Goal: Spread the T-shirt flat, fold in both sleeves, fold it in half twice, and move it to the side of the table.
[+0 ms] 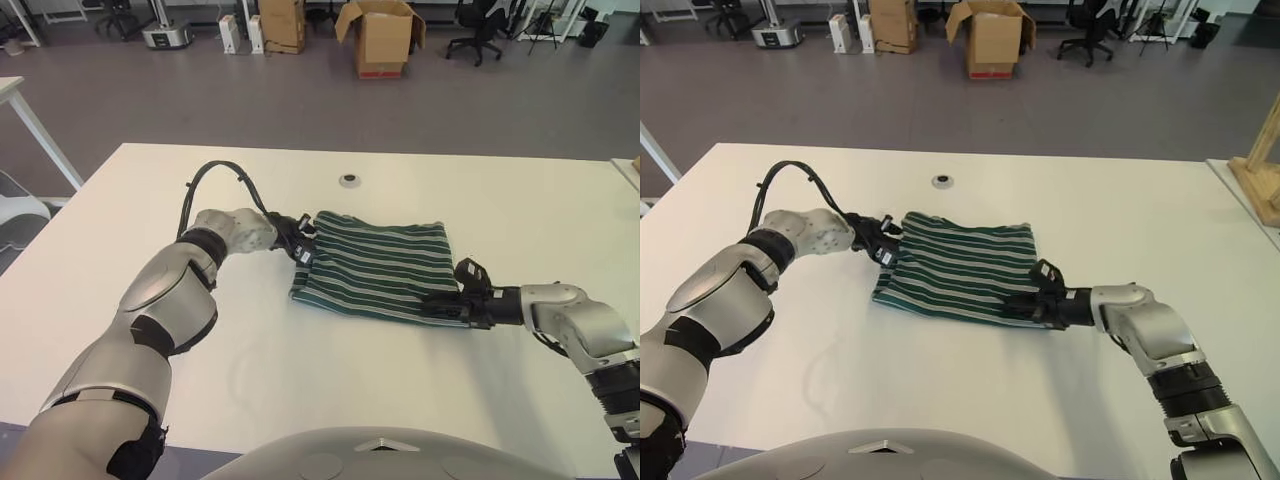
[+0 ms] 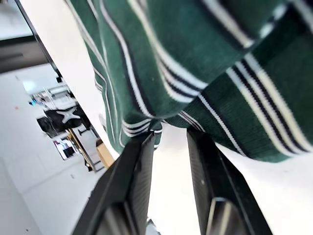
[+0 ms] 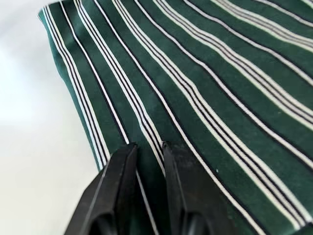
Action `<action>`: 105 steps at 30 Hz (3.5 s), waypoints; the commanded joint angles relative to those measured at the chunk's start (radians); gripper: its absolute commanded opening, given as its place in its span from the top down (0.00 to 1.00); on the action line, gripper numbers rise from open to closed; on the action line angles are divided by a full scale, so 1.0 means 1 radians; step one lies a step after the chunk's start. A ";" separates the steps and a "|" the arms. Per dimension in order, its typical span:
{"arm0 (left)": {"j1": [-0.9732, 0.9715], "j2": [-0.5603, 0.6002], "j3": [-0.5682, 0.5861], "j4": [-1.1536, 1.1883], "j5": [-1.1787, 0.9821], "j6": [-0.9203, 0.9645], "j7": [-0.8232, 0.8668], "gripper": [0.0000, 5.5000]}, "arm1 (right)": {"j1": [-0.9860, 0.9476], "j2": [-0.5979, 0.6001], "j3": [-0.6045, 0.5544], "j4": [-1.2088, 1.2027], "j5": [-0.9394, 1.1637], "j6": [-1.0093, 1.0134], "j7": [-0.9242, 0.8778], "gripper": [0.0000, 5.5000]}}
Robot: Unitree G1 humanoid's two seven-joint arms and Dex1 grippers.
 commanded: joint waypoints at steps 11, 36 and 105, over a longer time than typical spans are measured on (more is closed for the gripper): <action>0.590 0.628 -0.068 -1.274 -0.790 0.391 -1.009 0.78 | -0.447 0.167 0.108 0.469 -0.196 -0.312 0.174 0.82; 0.450 0.297 0.240 -0.524 -0.681 -0.003 -1.065 0.78 | -0.469 0.182 0.164 0.711 -0.442 -0.536 0.091 0.82; 0.452 0.113 0.561 -0.556 -1.352 1.068 -1.135 0.97 | -0.312 0.042 0.109 0.342 0.219 0.025 0.146 0.97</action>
